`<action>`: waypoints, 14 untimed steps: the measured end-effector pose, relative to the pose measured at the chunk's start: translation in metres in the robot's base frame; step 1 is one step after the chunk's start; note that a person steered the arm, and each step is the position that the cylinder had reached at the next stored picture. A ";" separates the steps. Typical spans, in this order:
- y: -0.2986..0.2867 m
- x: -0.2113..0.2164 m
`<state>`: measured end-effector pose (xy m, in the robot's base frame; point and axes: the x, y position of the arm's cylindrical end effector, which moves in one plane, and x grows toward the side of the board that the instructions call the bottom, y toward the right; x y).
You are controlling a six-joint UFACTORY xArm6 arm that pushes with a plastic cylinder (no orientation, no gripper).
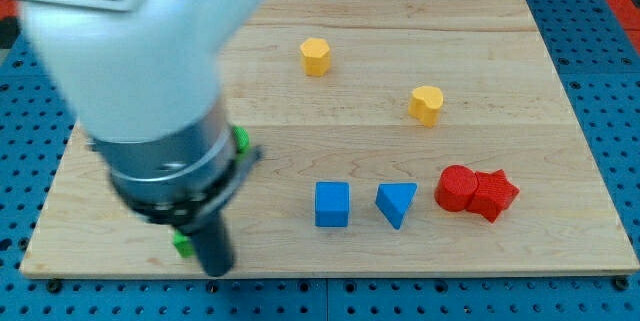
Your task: Move the green star along with the green circle right a bit
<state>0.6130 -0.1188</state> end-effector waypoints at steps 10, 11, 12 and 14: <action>-0.064 -0.061; -0.064 -0.067; -0.064 -0.068; -0.053 -0.088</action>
<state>0.5255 -0.1716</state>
